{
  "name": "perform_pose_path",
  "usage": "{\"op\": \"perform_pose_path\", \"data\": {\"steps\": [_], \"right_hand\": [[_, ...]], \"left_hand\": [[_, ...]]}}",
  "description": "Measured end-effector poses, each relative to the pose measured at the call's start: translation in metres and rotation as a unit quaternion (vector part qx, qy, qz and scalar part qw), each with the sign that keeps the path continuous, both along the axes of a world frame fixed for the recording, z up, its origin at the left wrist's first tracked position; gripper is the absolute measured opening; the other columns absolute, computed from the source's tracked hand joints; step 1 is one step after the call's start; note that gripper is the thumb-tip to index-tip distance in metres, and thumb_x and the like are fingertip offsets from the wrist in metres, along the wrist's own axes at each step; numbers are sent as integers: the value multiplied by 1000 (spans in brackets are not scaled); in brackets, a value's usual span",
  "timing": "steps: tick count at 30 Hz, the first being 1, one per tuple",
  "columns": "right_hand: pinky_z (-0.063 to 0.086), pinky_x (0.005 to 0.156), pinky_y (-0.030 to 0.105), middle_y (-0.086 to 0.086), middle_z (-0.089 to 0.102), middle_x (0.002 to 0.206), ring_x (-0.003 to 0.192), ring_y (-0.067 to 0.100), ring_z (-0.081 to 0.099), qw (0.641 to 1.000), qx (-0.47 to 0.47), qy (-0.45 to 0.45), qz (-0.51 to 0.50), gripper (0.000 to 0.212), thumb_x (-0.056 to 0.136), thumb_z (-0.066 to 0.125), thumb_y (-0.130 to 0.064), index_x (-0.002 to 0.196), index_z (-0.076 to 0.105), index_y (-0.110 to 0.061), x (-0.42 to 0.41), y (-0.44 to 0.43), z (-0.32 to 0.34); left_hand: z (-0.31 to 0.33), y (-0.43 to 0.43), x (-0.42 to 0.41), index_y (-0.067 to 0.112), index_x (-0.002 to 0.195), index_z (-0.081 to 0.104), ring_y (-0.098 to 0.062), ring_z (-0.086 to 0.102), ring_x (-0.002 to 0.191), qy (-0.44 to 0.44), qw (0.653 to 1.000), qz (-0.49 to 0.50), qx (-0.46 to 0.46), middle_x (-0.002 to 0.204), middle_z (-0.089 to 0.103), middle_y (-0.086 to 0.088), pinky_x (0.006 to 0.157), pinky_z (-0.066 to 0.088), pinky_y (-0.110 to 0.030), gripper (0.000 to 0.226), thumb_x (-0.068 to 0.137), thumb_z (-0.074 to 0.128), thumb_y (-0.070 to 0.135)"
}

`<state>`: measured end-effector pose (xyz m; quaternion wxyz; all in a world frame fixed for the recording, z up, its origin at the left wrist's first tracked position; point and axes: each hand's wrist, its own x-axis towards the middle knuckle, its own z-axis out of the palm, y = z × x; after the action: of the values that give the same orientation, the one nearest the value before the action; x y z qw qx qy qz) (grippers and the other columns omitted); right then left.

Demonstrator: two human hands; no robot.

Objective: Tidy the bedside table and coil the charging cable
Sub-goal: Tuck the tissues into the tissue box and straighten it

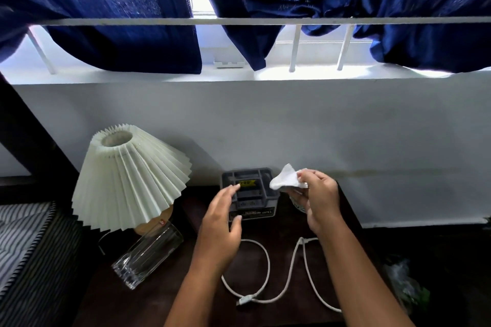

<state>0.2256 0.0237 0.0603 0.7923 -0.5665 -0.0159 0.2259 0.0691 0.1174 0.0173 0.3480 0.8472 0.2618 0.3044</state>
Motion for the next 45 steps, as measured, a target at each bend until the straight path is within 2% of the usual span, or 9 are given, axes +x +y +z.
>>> {"op": "perform_pose_path", "data": {"steps": [6, 10, 14, 18, 24, 29, 33, 40, 45], "right_hand": [[56, 51, 29, 3, 59, 55, 57, 17, 60, 987, 41, 12, 153, 32, 78, 46, 8, 54, 58, -9, -51, 17, 20], [57, 59, 28, 4, 67, 68, 62, 18, 66, 969, 84, 21, 230, 22, 86, 47, -2, 80, 65, -13, -59, 25, 22], [50, 62, 25, 0, 66, 84, 68, 10, 62, 976, 7, -64, 208, 21, 90, 55, -20, 110, 56, -27, -43, 23, 11], [50, 69, 27, 1, 68, 106, 91, 14, 67, 939, -125, -143, 288, 47, 82, 68, -21, 125, 49, -26, -36, 15, -3], [55, 68, 24, 10, 73, 101, 88, 18, 69, 932, -94, -100, 336, 23, 85, 63, -6, 108, 62, -6, -35, 20, -9], [57, 73, 31, 10, 71, 96, 83, 19, 67, 972, -104, -140, 160, 14, 86, 60, -2, 96, 60, -11, -35, 25, -15], [55, 79, 42, 2, 68, 90, 85, 21, 66, 943, -160, -286, 58, 19, 81, 65, -7, 85, 58, -24, -37, 30, -17], [51, 74, 22, -11, 72, 85, 85, 7, 65, 850, -202, -462, 152, 29, 74, 63, -8, 87, 65, -34, -53, 37, -12], [51, 77, 19, -3, 72, 98, 88, 5, 66, 901, -107, -326, 265, 55, 77, 65, -5, 118, 51, -39, -46, 30, -11]], "left_hand": [[12, 8, -5, 28, 131, 49, 0, 39, 126, -62, 998, 2, 0, 134, 44, 14, 100, 21, 2, 59, 79, 66, 7], [12, 10, 0, 38, 90, 67, 16, 59, 79, -128, 988, -5, -89, 80, 67, 34, 67, 41, -2, 29, 80, 58, 13], [8, 27, 9, 30, 84, 70, -15, 70, 87, -201, 913, 42, -353, 88, 75, 4, 75, 55, -33, 10, 82, 67, 21], [10, 36, 12, 16, 99, 65, -22, 72, 86, -217, 861, 21, -459, 96, 75, -7, 72, 58, -38, 18, 82, 67, 23], [8, 32, 15, 22, 107, 57, -17, 71, 92, -231, 847, 4, -479, 100, 74, 0, 77, 59, -35, 27, 82, 67, 23], [7, 26, 16, 24, 126, 33, -20, 66, 91, -209, 853, -15, -478, 110, 61, -4, 59, 57, -29, 55, 83, 64, 7], [3, 23, 22, 31, 127, 39, -14, 61, 87, -200, 906, 34, -372, 111, 50, 6, 59, 55, -20, 57, 83, 64, 4], [6, 8, 33, 14, 101, 64, -18, 70, 81, -258, 813, -44, -520, 93, 72, -9, 70, 57, -29, 26, 81, 60, 30], [5, 15, 30, 9, 99, 63, -27, 67, 88, -289, 794, 34, -534, 99, 70, -16, 82, 54, -40, 14, 91, 52, 7]]}}
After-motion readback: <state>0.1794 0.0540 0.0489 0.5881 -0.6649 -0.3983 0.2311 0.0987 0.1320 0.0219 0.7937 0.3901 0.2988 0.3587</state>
